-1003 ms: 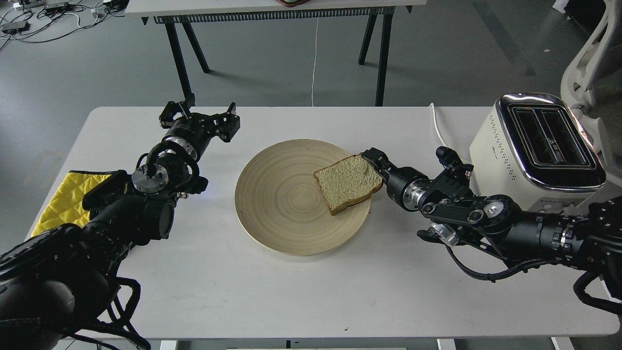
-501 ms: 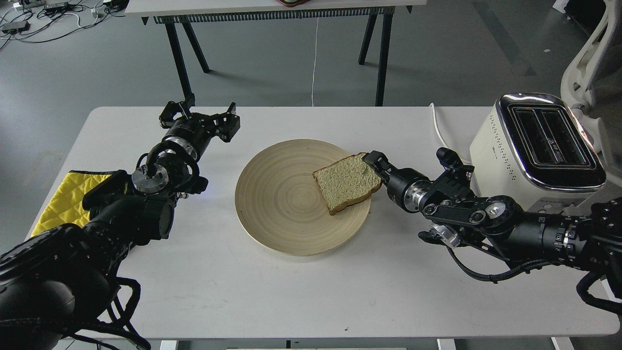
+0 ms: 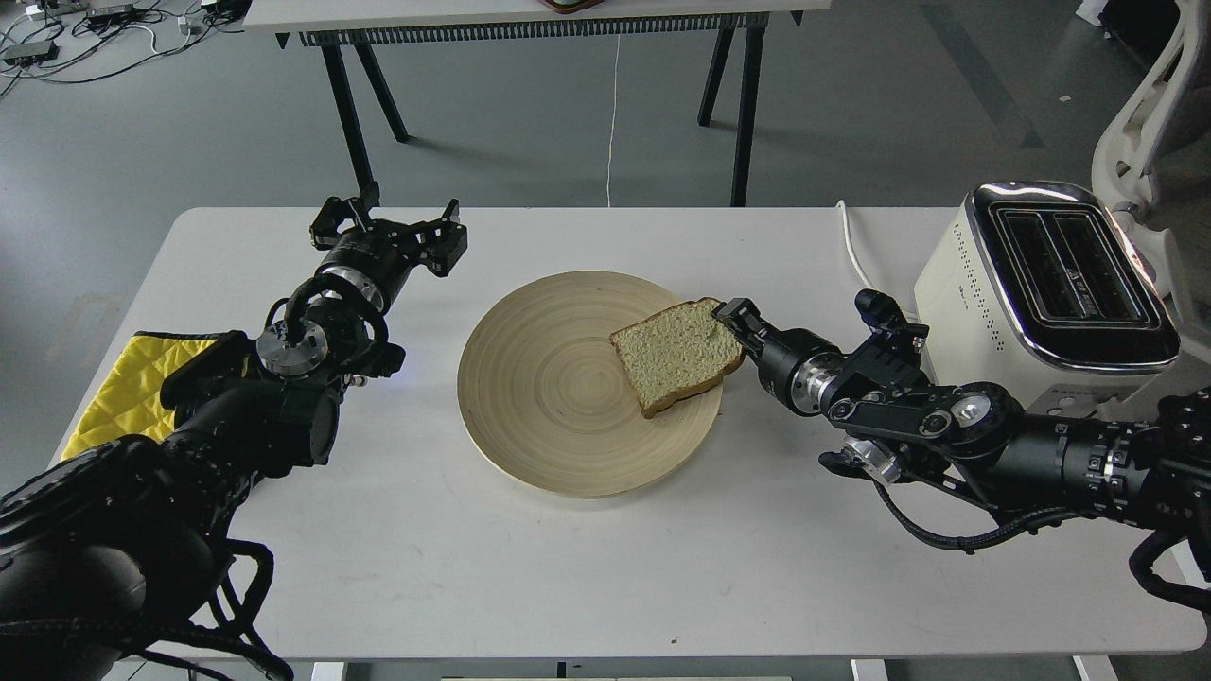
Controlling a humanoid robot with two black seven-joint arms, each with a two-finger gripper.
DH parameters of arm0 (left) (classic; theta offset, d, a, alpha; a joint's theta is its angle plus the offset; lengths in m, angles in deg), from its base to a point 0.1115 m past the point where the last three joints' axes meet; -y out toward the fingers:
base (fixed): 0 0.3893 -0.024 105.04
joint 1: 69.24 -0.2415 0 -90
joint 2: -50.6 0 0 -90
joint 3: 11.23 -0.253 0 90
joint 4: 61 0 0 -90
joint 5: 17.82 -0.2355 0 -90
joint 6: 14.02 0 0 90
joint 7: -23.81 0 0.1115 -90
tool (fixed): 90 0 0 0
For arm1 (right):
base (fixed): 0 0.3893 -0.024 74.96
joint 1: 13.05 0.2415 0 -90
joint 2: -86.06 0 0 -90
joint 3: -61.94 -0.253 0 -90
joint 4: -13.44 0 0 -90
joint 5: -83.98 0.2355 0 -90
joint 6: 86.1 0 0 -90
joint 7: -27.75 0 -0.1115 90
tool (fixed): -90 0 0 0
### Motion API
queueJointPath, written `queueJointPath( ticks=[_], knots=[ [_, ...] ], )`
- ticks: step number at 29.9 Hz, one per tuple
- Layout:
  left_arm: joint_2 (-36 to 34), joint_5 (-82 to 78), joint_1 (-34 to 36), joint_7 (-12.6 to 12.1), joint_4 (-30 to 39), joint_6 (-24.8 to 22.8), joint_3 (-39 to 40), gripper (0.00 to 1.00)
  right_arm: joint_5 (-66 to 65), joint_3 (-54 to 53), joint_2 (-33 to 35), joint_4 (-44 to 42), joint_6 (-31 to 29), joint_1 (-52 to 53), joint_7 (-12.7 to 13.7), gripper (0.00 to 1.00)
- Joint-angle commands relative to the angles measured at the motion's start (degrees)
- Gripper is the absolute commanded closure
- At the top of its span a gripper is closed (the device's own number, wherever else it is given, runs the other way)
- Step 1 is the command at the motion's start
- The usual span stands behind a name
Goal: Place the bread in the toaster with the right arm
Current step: 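Move the right gripper to the bread slice edge and close on it, then lift the bread slice off the plate with the right gripper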
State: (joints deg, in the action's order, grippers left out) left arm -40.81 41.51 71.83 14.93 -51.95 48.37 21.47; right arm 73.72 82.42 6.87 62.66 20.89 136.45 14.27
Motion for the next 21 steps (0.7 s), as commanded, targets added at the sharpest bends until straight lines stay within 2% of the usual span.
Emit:
queueJointPath(
  ticks=[1, 21],
  knots=[
    [0.0, 0.0, 0.0, 0.0, 0.0, 0.0, 0.0, 0.0, 0.1, 0.0, 0.0, 0.0, 0.1, 0.0, -0.1, 0.67],
    [0.0, 0.0, 0.0, 0.0, 0.0, 0.0, 0.0, 0.0, -0.1, -0.4, 0.9, 1.8, 0.0, 0.2, -0.2, 0.82]
  ],
)
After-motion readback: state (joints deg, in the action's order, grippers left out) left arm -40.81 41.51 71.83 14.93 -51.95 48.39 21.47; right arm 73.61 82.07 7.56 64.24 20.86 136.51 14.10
